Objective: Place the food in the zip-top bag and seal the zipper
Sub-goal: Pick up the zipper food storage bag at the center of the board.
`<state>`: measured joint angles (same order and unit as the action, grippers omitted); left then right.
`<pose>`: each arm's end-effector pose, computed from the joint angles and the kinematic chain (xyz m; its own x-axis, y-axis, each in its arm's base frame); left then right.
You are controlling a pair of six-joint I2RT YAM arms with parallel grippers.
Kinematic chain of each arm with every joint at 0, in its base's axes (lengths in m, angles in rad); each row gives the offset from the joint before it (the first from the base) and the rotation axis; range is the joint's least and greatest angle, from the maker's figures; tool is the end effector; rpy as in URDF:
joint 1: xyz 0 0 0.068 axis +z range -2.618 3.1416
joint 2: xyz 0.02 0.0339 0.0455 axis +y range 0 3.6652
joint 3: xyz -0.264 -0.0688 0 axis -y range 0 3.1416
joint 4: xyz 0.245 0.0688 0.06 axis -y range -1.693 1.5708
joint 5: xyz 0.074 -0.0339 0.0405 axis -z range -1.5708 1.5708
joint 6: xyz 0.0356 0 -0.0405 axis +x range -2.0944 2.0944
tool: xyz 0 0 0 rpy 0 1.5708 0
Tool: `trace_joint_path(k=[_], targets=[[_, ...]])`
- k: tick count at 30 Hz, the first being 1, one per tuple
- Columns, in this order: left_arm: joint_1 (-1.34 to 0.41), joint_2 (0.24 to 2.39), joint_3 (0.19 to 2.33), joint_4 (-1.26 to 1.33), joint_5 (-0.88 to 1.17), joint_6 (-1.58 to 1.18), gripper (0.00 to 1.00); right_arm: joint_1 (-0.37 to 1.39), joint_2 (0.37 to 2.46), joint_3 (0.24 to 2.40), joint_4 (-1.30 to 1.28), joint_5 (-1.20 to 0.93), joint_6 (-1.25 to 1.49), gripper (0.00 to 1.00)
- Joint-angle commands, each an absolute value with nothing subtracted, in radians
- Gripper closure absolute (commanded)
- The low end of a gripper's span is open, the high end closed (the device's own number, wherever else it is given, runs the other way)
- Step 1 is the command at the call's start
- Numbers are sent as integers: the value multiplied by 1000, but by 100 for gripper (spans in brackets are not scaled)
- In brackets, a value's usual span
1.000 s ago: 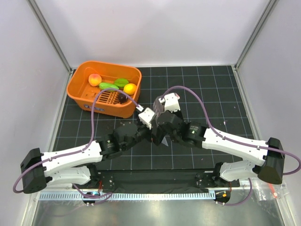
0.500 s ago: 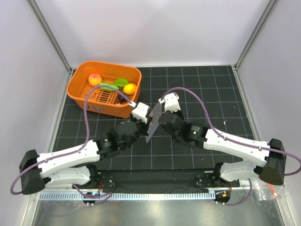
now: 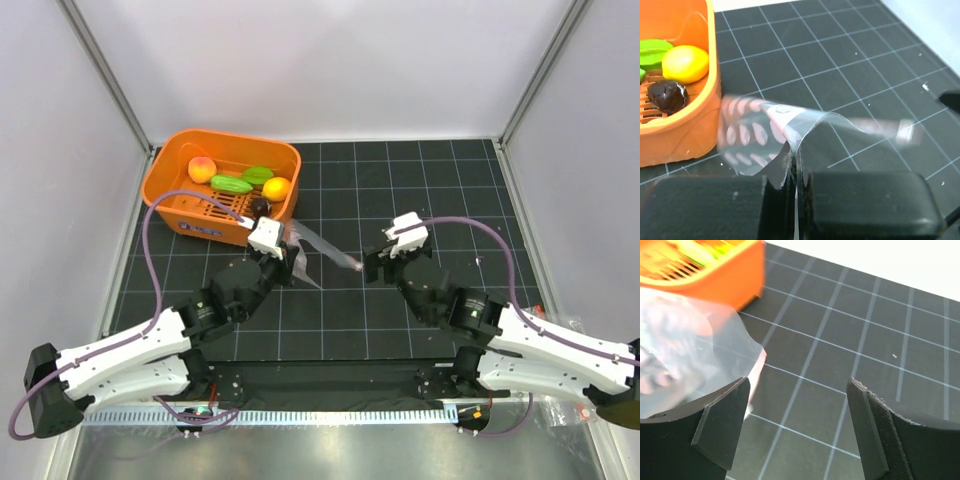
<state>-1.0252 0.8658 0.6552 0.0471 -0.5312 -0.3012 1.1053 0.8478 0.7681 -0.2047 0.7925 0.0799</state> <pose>0.1215 -0.1653 0.3050 -0.2224 -0.1266 -0.9667 0.4311 0.8766 -0.2140 0.1076 0.1578 0.3240 -0.1511 -0.1760 -0.9727 -0.3095 0.9430 -0.1226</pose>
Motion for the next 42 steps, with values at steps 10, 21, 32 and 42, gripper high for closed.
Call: trace_joint_path(k=[10,21,32,42], targets=[[-1025,861,680,45,-589,-279,99,1108,834,721,-5,264,6,16],[-1022,746,634,20,-724,-310,98,1078,1077,703,221,424,269,18],[-1008,722,623,5,-801,-330,98,712,1271,552,538,-110,883,21],[-997,726,624,-26,-841,-374,98,741,1554,476,1037,-91,1156,25]])
